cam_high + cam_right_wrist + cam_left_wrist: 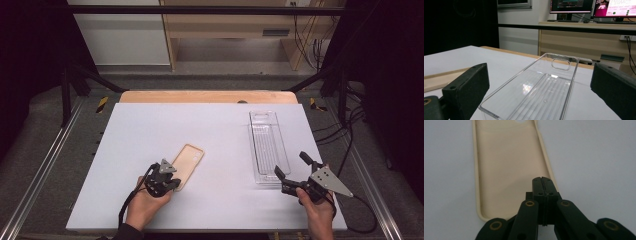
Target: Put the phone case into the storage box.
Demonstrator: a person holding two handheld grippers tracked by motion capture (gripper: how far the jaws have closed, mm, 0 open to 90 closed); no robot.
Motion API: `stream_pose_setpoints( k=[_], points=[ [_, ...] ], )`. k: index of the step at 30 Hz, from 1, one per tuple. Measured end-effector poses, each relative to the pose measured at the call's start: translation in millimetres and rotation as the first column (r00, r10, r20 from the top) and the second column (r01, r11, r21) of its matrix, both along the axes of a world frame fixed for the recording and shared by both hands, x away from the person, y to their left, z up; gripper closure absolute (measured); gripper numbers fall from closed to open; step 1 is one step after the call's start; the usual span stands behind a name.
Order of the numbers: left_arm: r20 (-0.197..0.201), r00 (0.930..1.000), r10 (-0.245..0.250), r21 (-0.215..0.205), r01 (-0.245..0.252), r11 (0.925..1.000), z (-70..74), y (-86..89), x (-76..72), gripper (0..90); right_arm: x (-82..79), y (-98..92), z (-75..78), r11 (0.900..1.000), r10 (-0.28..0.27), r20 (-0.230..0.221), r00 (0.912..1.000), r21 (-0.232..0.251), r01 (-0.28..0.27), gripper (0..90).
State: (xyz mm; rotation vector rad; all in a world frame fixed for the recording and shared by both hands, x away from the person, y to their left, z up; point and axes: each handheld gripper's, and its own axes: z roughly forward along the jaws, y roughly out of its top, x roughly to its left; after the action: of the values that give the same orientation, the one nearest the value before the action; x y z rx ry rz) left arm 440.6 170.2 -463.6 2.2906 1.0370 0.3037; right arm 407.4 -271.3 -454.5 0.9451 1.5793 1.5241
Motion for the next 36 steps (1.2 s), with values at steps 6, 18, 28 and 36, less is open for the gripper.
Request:
stream_pose_setpoints(
  k=[6,18,28,36],
  points=[
    [-0.043,0.9990,-0.013,0.004,0.013,0.9999,2.0,10.0,-3.9,90.0,0.2,-0.7,-0.3,1.000,0.001,-0.002,1.0000,-0.001,-0.001,2.3],
    [-0.082,0.9941,-0.071,0.049,0.075,0.9960,5.3,33.7,-33.5,90.0,0.4,-0.3,-1.2,1.000,-0.006,-0.011,0.9999,-0.005,0.006,2.4],
    [-0.091,0.9922,-0.085,0.049,0.089,0.9948,5.1,52.2,-56.7,90.0,1.3,0.9,-2.8,1.000,-0.002,-0.022,0.9997,-0.012,0.002,2.4],
    [-0.061,0.9947,-0.082,0.069,0.086,0.9939,5.6,53.6,-58.5,90.0,1.8,1.4,-3.5,1.000,-0.002,-0.027,0.9996,-0.010,0.001,2.4]
  ],
)
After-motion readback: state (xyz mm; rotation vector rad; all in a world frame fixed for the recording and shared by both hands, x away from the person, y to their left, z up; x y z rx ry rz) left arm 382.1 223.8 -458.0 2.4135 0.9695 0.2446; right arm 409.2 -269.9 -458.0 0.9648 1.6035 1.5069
